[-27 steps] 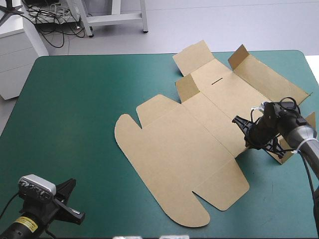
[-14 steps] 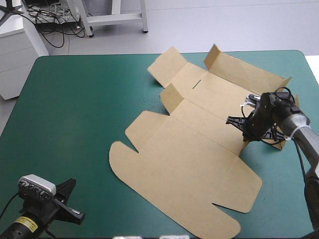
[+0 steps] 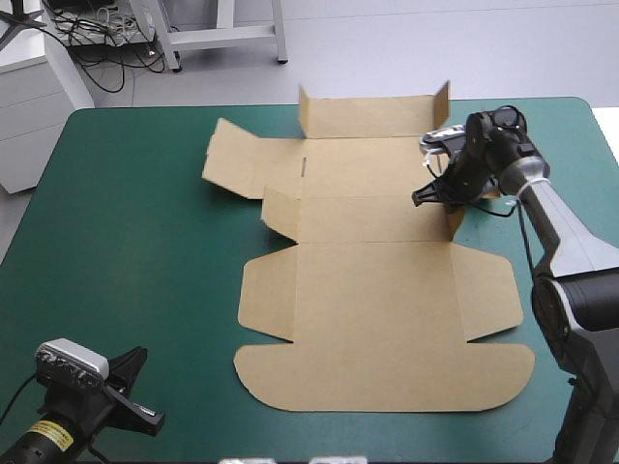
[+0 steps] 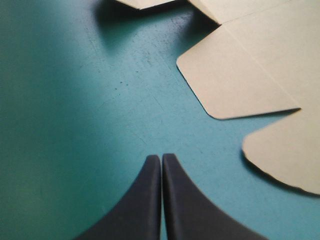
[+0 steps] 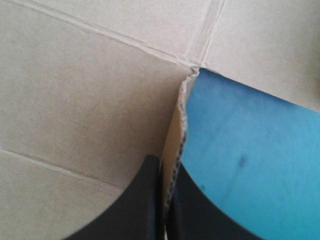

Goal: Fold the box

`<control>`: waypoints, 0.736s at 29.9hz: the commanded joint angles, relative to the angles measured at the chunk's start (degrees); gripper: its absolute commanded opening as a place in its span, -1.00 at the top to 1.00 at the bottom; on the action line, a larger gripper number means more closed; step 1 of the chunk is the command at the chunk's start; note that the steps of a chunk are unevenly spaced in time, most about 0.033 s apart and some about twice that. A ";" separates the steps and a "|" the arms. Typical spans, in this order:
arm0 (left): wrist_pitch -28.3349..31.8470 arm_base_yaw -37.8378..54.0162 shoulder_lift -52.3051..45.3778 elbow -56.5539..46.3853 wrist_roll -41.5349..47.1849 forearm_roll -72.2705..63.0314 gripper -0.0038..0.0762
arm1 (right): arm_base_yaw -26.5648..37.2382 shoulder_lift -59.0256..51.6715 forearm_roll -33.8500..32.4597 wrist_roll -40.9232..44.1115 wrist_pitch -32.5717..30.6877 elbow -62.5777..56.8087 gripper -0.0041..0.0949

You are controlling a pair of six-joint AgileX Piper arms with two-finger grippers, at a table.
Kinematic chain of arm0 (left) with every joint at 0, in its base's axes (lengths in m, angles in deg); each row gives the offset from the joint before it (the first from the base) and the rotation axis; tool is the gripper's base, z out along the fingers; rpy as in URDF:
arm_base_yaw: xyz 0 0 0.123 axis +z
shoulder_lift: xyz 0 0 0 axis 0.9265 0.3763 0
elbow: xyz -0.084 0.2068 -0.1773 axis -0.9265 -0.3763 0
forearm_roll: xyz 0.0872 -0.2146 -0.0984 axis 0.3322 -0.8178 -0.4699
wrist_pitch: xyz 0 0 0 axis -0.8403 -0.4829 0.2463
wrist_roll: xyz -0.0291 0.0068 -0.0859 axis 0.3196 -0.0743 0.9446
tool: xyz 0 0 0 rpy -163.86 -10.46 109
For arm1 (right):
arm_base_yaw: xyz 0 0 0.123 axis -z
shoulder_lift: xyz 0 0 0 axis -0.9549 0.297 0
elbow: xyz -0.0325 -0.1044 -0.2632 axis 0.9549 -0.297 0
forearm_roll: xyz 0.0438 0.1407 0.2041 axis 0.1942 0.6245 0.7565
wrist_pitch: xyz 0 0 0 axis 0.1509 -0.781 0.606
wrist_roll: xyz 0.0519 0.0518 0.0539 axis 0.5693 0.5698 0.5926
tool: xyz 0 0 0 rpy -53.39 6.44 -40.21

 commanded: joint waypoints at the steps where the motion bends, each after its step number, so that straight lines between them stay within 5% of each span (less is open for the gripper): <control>1: 3.91 -0.01 0.88 1.59 0.55 -0.65 0.93 | -4.01 0.80 0.05 -12.52 -0.74 7.33 0.95; 11: 3.91 -0.01 0.88 1.59 0.55 -0.65 0.93 | -16.82 6.30 0.66 -37.86 6.51 15.30 0.95; 22: 3.91 -0.01 0.88 1.59 0.55 -0.65 0.93 | -24.71 6.30 2.26 -48.12 8.06 15.30 0.95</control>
